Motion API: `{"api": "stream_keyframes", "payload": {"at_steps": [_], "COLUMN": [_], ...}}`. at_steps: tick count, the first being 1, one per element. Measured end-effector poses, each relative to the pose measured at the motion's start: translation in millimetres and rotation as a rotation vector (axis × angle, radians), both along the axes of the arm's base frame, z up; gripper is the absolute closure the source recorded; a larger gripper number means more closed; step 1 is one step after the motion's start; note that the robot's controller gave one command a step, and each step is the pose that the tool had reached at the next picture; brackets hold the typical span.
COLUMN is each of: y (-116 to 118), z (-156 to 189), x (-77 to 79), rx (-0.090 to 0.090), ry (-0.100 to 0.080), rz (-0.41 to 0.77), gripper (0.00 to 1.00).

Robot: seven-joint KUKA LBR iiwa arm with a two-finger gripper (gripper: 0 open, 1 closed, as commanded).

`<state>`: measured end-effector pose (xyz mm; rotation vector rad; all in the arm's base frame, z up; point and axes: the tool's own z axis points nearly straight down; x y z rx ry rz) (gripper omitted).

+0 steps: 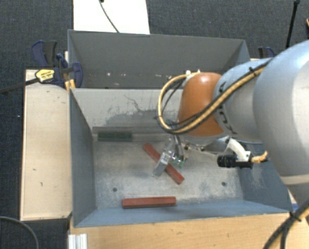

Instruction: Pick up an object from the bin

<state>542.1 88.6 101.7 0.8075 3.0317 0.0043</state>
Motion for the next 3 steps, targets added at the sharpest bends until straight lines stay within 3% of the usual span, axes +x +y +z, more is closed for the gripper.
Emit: {"api": "stream_keyframes", "payload": {"at_steps": [1,2,3], "y": [-21.6,-2.5,-2.8], "z": [17.5,-32.7,-32.5], "x": [4.0,7.1,7.1], "rx": [-0.001,0.000,-0.001], "ry": [-0.001,0.009,0.008], "rz": [-0.220,-0.442,-0.437], "gripper": [0.00,0.00,0.00]}}
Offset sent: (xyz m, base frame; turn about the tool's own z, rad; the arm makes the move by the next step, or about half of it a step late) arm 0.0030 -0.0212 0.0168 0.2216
